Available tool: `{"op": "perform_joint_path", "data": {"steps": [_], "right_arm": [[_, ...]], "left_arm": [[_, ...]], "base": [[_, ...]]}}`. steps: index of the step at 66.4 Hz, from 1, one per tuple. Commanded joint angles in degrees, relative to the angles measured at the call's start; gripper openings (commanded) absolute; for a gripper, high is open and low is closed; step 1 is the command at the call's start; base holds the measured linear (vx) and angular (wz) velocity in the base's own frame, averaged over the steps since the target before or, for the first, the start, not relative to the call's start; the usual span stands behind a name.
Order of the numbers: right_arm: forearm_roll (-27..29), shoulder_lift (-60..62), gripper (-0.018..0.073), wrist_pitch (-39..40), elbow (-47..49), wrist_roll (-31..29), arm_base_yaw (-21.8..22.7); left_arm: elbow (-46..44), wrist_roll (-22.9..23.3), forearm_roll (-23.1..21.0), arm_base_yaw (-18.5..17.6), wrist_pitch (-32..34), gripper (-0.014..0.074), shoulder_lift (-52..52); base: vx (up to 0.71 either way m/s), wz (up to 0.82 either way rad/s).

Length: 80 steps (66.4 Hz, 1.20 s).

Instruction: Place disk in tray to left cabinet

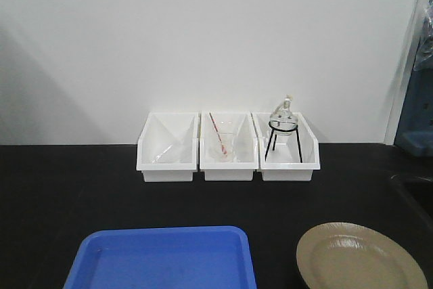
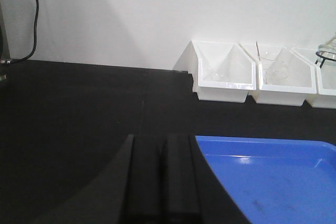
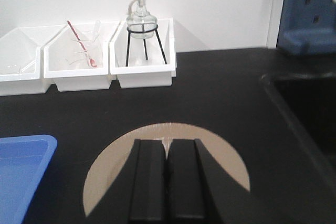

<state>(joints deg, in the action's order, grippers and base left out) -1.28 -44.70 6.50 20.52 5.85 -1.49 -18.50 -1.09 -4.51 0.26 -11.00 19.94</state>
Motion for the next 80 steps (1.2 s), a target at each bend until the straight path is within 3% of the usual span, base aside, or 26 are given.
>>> {"op": "perform_joint_path", "data": {"steps": [1,13,18,27,35,41,69,80], "right_arm": [[5.3,-1.4,0.0183,4.9,2.2,-0.3,0.2],[14.2,-4.5,0.0461,5.0,2.2,-0.3,0.2],[16.7,-5.9,0.0531,5.0,2.1,-0.2,0.2],[27.1,-8.1,0.0555,2.3,2.1,2.6,0.2],[45.0,-10.7,0.0538,-1.0,2.1,7.8,0.3],[53.2,-13.5,0.0520,-0.8,2.1,7.1,0.3],[55.5,-29.2,0.0491,0.6,2.4,7.0,0.2],[54.3,-35.2,0.0491,-0.4,7.2,6.9,0.2]], "left_arm": [[-1.9,-0.3,-0.1,0.0,3.7,0.0074,0.8],[-1.9,-0.3,-0.1,0.0,3.7,0.0226,0.8],[-1.9,-0.3,-0.1,0.0,3.7,0.0283,0.8],[-1.9,-0.3,-0.1,0.0,3.7,0.0311,0.8],[-1.9,-0.3,-0.1,0.0,3.7,0.0309,0.8],[-1.9,-0.3,-0.1,0.0,3.7,0.0309,0.8],[-1.9,-0.3,-0.1,0.0,3.6,0.0309,0.8],[-1.9,-0.3,-0.1,0.0,3.6,0.0309,0.8]], "base": [[0.00,0.00],[0.00,0.00],[0.00,0.00],[0.00,0.00],[0.00,0.00],[0.00,0.00],[0.00,0.00],[0.00,0.00]]}}
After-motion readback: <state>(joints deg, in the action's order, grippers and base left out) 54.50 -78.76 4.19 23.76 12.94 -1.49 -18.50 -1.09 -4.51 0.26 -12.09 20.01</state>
